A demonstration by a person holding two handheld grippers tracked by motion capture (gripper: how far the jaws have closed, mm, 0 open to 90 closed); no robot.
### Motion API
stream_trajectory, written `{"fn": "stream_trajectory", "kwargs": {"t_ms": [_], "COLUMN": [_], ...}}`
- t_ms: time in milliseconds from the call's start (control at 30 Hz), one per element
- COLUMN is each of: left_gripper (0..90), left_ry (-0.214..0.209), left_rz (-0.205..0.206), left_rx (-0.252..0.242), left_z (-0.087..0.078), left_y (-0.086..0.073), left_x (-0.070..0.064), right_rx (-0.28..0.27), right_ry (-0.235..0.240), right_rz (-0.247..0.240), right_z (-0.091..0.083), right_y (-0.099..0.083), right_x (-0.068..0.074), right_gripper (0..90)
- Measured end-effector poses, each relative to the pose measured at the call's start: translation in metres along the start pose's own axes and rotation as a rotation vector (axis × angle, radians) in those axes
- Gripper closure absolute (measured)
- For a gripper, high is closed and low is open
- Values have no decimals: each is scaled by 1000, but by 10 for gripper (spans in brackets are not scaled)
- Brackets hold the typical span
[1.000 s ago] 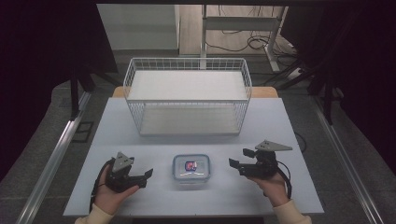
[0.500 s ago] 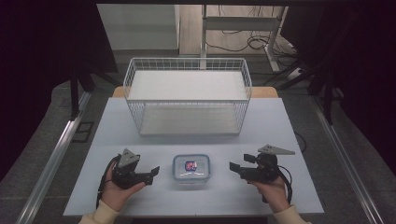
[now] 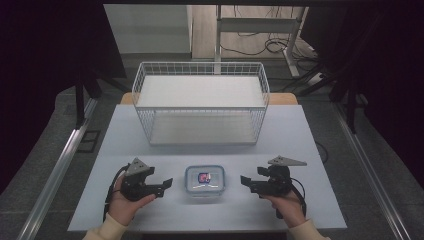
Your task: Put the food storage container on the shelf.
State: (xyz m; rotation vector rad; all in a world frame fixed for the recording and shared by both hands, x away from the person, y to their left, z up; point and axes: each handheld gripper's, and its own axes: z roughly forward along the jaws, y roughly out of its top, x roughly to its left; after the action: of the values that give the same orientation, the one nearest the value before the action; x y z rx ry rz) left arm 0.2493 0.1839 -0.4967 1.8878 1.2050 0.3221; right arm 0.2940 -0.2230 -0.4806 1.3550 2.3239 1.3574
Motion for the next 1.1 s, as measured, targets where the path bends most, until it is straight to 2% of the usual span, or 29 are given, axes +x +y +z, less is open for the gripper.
{"fn": "stream_trajectory", "kwargs": {"t_ms": [67,167,267,367,433,500,600,667,767,833,900,933,1000,1067,1100], "left_gripper": [182,192,197,190,190,189,161,127,144,153,158,157,164,164,166], "left_ry": [-18,-58,-75,-104,-138,-164,-192,-208,-245,-261,-316,-332,-323,-371,-367], "left_rz": [-21,-53,-78,-110,-152,-177,-216,-219,-219,-237,-293,-311,-306,-352,-349], "left_rx": [3,3,11,56,74,79,84,100,117,125,128,147,167,163,165], "left_z": [-2,-3,-1,7,15,22,28,31,33,34,38,40,44,48,50], "left_y": [5,13,18,25,28,30,30,30,29,28,24,22,19,18,18], "left_x": [-1,-1,1,3,5,6,5,4,5,6,9,10,9,9,9], "right_rx": [16,36,55,67,71,80,92,115,120,127,136,144,154,162,164], "right_ry": [28,65,71,75,82,97,130,149,161,178,188,193,198,204,208], "right_rz": [9,47,65,70,84,95,100,100,99,110,120,124,136,145,152], "right_z": [3,10,15,21,26,32,41,46,47,49,52,54,58,62,64], "right_y": [2,8,11,18,23,27,26,24,22,21,18,16,14,13,13], "right_x": [0,1,5,11,12,14,16,17,17,18,19,20,20,21,21], "right_gripper": [168,172,174,176,182,184,187,184,186,189,192,192,195,198,199]}}
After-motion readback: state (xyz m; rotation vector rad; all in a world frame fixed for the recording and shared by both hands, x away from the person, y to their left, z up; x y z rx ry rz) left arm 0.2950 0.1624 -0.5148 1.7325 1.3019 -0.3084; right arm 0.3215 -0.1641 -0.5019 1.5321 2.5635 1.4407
